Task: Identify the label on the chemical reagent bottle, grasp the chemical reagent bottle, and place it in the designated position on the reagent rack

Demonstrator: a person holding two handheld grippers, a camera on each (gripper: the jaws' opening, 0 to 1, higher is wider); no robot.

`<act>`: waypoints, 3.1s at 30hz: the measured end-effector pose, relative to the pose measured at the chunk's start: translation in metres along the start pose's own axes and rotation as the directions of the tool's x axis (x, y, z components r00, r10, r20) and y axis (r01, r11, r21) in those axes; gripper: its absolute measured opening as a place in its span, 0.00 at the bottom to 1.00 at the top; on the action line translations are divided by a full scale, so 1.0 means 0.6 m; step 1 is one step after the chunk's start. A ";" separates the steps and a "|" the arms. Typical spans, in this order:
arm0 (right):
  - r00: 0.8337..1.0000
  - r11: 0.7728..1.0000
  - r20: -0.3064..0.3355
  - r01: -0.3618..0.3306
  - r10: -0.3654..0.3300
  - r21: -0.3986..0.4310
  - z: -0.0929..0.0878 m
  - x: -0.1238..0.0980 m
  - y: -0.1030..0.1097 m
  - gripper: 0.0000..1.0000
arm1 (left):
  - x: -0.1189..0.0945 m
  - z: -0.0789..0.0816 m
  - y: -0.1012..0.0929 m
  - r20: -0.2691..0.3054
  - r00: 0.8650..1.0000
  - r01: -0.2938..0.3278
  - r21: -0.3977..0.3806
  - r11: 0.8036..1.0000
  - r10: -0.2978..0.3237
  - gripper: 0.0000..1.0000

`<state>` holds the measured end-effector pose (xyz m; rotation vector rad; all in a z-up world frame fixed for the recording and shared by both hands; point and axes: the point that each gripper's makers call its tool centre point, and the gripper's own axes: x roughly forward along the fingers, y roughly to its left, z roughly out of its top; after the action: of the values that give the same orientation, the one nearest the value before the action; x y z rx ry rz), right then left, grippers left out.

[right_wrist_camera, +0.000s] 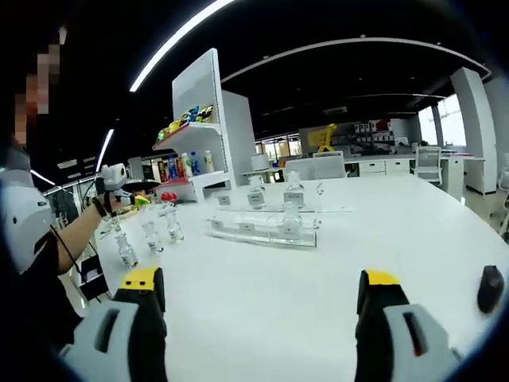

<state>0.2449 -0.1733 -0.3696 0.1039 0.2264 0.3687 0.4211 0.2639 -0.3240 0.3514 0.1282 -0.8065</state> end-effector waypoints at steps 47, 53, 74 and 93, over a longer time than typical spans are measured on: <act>0.991 0.998 -0.126 0.031 -0.039 -0.058 -0.044 -0.002 0.012 0.97 | 0.088 -0.124 -0.048 0.186 0.974 0.168 -0.219 0.961 -0.128 0.29; 0.993 0.997 -0.113 0.036 -0.043 -0.069 -0.038 -0.011 0.006 0.97 | 0.089 -0.119 -0.045 0.198 0.976 0.130 -0.214 0.968 -0.087 0.25; 1.000 0.999 0.010 0.030 -0.029 -0.036 0.001 -0.021 0.006 0.97 | 0.094 -0.102 -0.013 0.255 0.966 0.051 -0.311 0.949 0.032 0.22; 0.999 0.999 0.014 0.030 -0.030 -0.034 -0.002 -0.036 0.011 0.97 | 0.060 0.080 0.010 0.285 0.958 0.060 -0.290 0.955 0.026 0.22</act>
<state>0.2229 -0.1753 -0.3654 0.0693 0.2080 0.3421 0.4494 0.2262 -0.2866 -0.0522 -0.0204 -0.8331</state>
